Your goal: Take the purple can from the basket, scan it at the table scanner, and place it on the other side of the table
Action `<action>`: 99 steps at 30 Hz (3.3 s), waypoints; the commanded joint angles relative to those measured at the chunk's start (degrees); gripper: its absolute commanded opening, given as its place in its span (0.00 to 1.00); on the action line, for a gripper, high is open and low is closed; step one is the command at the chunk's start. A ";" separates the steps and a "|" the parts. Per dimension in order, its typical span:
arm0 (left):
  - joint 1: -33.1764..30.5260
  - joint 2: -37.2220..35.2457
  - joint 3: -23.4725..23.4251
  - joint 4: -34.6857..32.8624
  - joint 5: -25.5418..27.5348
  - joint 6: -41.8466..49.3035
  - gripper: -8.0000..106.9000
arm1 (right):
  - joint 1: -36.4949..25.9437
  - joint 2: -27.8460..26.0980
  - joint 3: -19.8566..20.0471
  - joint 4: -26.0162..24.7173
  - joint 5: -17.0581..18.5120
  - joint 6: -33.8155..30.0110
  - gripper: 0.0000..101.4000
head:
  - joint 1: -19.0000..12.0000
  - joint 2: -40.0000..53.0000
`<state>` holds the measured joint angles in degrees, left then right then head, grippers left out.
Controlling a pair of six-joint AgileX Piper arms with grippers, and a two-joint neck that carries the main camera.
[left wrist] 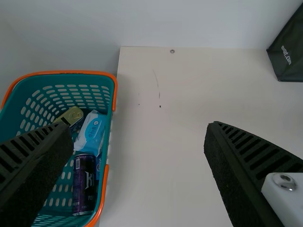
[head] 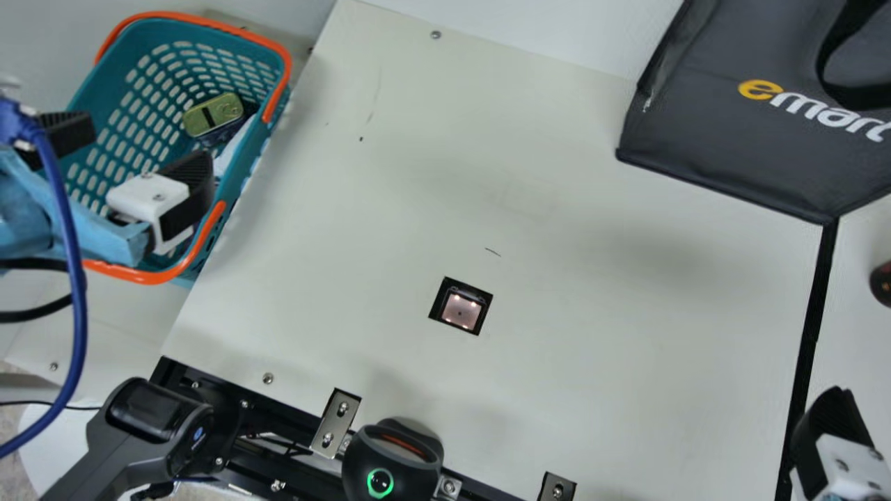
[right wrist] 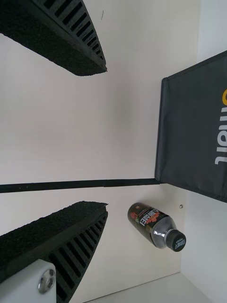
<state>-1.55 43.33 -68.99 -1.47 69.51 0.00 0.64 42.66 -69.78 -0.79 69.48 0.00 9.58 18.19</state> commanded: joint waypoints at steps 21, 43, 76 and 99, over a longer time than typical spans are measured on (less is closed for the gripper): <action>7.18 3.04 -0.31 2.60 -2.41 -6.67 0.85 | 0.00 0.00 0.00 0.00 0.00 0.00 0.94 | -1.66 0.23; 23.93 13.44 -0.37 3.72 -8.33 -6.70 0.85 | 0.00 0.00 0.00 0.00 0.00 0.00 0.94 | -1.66 0.23; 38.69 42.84 -9.69 -9.25 -7.73 36.21 0.85 | 0.00 0.00 0.00 0.00 0.00 0.00 0.94 | -1.66 0.23; 37.38 59.96 -9.07 -8.96 -15.26 46.88 0.85 | 0.00 0.00 0.00 -0.06 0.00 0.00 0.94 | -1.66 0.23</action>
<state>35.85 102.81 -78.15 -10.51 54.51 46.58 0.64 42.66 -69.78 -0.85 69.48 0.00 9.58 18.19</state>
